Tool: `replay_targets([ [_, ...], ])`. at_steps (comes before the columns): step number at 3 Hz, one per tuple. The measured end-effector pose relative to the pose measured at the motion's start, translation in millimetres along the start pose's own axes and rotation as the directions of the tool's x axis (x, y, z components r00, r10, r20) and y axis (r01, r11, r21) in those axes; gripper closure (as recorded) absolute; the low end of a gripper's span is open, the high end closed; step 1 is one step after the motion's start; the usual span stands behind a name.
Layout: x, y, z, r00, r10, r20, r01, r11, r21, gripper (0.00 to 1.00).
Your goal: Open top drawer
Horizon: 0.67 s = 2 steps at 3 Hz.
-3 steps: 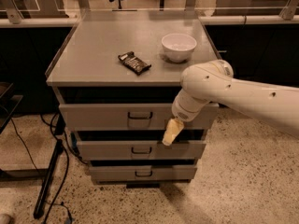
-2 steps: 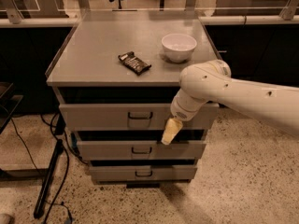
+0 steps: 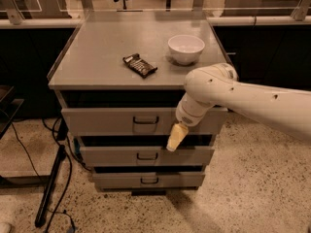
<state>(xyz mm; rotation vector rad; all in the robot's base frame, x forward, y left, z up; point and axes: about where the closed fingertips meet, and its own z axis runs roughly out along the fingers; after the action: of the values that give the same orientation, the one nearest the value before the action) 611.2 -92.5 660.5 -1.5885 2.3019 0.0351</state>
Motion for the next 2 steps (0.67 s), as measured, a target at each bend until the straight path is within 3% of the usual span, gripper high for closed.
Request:
replay_targets([
  [2,19,64,-35,1.000,-0.027,0.009,0.028,0.9949,-0.097,0.00],
])
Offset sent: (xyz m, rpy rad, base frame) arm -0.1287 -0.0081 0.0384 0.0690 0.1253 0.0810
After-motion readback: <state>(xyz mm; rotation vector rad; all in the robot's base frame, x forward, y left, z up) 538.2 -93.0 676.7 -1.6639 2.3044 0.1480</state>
